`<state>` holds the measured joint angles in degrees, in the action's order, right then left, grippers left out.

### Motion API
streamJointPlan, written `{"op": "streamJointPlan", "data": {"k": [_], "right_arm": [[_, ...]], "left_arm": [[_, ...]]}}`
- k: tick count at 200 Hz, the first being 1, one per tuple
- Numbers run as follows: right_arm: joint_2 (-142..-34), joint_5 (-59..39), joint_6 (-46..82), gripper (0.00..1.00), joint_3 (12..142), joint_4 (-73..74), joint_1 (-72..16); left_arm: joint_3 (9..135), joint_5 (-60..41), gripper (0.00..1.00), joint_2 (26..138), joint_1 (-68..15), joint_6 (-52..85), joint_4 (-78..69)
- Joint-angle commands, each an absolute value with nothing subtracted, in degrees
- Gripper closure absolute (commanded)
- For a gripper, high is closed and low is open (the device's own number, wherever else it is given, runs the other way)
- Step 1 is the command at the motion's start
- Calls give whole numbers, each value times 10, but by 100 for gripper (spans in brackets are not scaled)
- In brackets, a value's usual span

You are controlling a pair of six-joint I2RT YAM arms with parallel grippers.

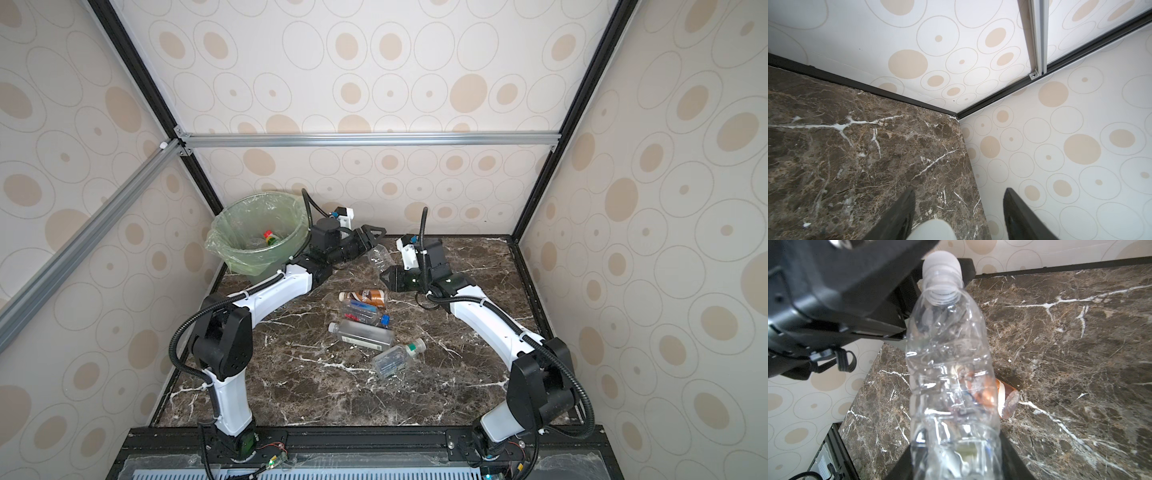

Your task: Throw the plastic bottles in the bin

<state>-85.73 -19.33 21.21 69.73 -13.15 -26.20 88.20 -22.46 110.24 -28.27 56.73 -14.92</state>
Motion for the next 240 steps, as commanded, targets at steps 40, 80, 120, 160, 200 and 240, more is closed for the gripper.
{"op": "streamJointPlan", "data": {"k": [40, 80, 120, 160, 200, 240], "right_arm": [[-833, -184, 198, 54, 683, -122, -267], [-832, -181, 203, 52, 672, -108, -267], [-828, -178, 200, 44, 669, -111, -267], [-819, -172, 194, 31, 663, -113, -267], [-799, -150, 188, 21, 647, -101, -267], [-781, -137, 177, 1, 643, -88, -267]], "left_arm": [[892, -222, 55, 1103, -278, 553, -151], [895, -217, 63, 1094, -278, 538, -138], [908, -220, 76, 1099, -277, 533, -125], [924, -219, 79, 1100, -276, 517, -102], [988, -207, 79, 1109, -266, 466, -23], [1104, -204, 82, 1129, -241, 402, 100]]}}
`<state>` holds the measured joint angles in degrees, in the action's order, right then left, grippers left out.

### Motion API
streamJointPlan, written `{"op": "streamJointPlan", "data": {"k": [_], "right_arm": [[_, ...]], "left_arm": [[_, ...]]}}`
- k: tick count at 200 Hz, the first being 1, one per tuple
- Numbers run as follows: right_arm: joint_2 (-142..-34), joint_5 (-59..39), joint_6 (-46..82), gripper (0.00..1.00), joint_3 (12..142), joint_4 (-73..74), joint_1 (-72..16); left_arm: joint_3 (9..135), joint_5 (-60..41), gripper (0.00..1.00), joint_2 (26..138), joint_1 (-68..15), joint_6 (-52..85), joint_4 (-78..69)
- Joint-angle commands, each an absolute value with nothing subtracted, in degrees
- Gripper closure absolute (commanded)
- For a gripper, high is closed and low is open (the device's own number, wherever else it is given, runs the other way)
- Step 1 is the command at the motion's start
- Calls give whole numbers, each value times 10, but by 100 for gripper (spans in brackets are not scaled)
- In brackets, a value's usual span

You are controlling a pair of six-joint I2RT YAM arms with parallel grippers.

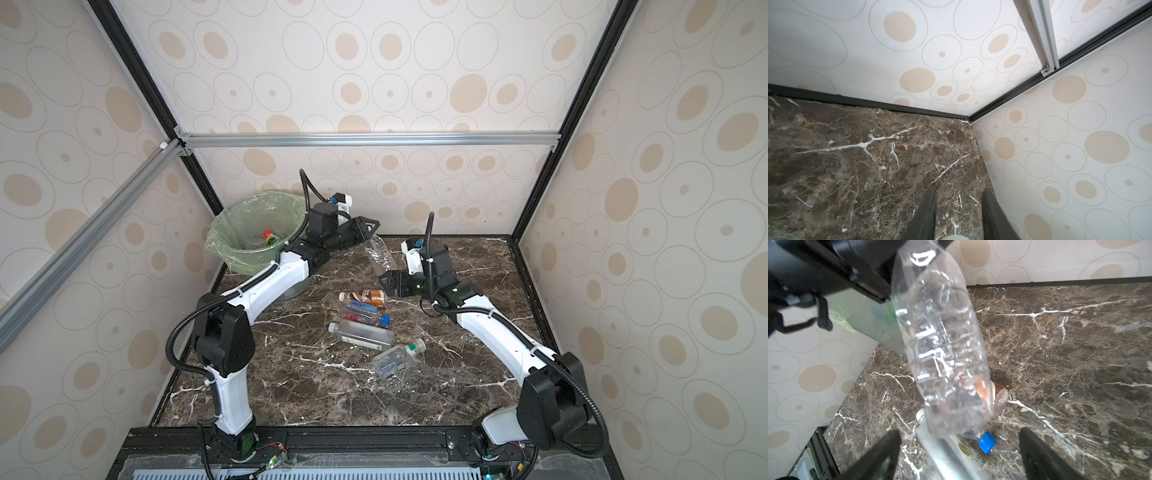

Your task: Throw the plastic bottles in the bin

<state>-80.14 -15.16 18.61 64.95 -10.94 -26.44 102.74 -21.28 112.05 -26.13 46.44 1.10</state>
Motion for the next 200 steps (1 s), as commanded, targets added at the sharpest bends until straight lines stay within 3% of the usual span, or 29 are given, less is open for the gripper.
{"op": "streamJointPlan", "data": {"k": [1, 74, 142, 200], "right_arm": [[-781, -136, 177, 1, 643, -88, -267], [-800, -164, 204, 1, 668, -24, -275], [-818, -167, 201, 1, 670, -20, -289], [-836, -170, 203, 1, 680, -22, -291]], "left_arm": [[1108, -204, 82, 1130, -240, 401, 104], [1365, -127, 80, 1147, -158, 284, 312], [1309, 31, 79, 992, -90, 193, 239], [1221, 76, 77, 915, -59, 172, 171]]}}
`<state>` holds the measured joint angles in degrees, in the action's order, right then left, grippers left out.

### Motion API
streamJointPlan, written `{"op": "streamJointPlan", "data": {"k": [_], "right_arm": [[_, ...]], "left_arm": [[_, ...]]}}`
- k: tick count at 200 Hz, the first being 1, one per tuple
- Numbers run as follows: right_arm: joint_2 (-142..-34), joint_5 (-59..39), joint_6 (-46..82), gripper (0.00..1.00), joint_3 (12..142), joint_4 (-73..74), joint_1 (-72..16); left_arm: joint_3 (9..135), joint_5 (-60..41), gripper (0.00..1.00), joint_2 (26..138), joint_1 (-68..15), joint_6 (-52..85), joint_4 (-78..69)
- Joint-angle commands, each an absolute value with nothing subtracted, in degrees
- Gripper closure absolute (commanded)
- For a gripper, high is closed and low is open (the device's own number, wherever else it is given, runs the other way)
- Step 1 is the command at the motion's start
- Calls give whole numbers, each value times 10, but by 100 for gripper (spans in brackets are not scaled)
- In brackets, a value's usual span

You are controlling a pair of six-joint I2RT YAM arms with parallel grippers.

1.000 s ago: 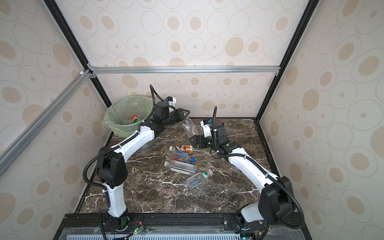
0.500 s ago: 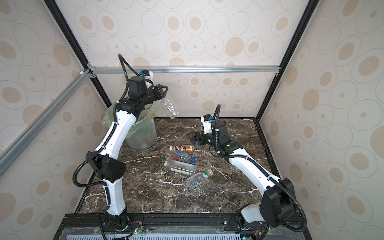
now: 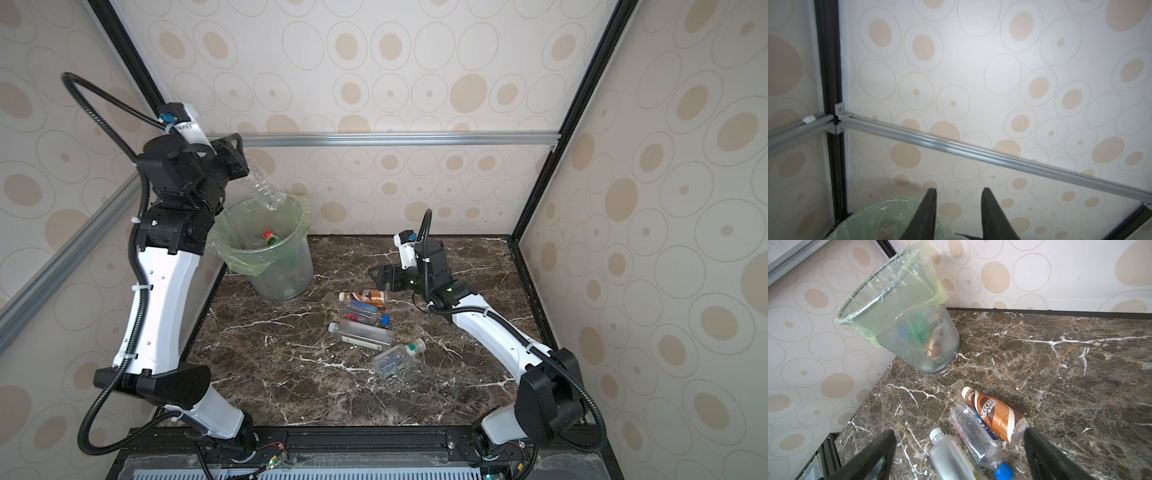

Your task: Throw the plastic bottles in the bin

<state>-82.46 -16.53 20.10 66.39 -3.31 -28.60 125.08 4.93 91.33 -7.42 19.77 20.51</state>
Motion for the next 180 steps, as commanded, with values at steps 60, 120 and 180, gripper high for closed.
{"op": "streamJointPlan", "data": {"k": [60, 120, 180], "right_arm": [[-840, -170, 206, 1, 679, -25, -295], [-847, -169, 207, 1, 675, -22, -295], [-861, -172, 214, 1, 683, -17, -301]], "left_arm": [[1281, -73, 62, 1077, 20, 256, 284], [1202, -125, 1, 1013, 18, 281, 249], [1165, -133, 1, 952, 4, 280, 234]]}}
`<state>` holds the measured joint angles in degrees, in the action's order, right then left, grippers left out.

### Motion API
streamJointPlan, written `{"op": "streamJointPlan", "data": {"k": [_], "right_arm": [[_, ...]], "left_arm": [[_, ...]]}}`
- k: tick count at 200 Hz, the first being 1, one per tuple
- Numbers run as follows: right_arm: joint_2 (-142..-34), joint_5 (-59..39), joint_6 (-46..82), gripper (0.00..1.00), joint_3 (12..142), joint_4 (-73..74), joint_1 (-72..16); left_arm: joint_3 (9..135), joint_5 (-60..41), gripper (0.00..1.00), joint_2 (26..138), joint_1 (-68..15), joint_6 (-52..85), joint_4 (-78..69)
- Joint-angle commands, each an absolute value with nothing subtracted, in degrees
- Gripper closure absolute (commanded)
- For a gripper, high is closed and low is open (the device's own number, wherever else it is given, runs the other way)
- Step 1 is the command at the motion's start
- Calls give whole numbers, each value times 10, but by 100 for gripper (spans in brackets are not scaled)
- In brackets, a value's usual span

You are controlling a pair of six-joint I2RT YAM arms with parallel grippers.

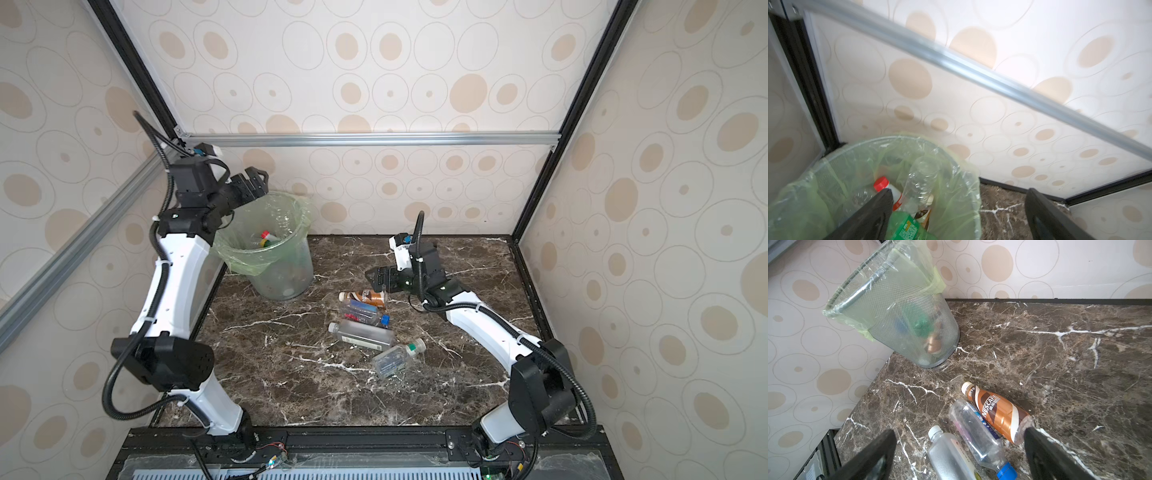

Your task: Throw the plastic bottles in the bin

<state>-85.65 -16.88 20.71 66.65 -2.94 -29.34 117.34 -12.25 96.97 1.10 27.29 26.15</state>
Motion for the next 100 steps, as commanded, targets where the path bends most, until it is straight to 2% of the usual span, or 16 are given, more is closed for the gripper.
{"op": "streamJointPlan", "data": {"k": [1, 39, 100], "right_arm": [[-860, -172, 214, 1, 683, -17, -301], [-856, -167, 211, 1, 682, -25, -302], [-841, -142, 187, 1, 651, -59, -303]], "left_arm": [[1163, -133, 1, 951, 3, 281, 233], [1094, -140, 1, 906, -31, 289, 179], [950, -142, 1, 854, -135, 313, 91]]}}
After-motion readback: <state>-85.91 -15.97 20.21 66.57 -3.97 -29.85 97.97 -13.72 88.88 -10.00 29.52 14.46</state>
